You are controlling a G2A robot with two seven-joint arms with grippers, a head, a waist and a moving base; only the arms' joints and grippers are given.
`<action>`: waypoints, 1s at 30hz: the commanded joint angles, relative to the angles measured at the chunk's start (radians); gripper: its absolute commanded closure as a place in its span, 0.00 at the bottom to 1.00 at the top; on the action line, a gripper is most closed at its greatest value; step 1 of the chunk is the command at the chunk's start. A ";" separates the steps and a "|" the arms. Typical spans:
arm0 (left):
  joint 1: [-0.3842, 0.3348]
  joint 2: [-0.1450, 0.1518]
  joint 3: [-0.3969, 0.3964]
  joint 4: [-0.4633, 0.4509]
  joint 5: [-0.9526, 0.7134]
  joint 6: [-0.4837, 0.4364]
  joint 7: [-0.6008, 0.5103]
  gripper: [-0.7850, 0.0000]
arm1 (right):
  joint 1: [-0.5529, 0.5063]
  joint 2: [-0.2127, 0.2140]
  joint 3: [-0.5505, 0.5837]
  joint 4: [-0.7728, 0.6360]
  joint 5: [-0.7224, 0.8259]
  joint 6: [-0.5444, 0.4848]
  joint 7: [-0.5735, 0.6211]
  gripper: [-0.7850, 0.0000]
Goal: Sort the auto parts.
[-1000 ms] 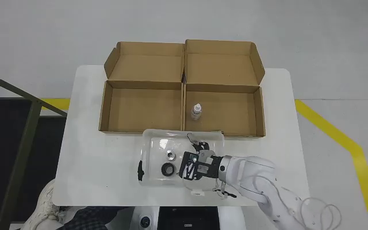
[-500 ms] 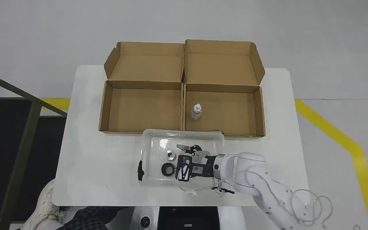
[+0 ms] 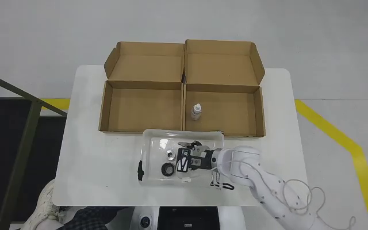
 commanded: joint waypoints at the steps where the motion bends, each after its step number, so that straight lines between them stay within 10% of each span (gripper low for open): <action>1: 0.000 0.000 0.000 0.000 0.000 0.000 0.000 0.00 | 0.013 -0.004 -0.010 0.020 0.005 0.007 -0.001 0.51; 30: 0.000 0.000 0.000 0.000 0.000 0.000 0.000 0.00 | 0.172 -0.080 -0.168 0.217 0.089 0.018 -0.016 0.57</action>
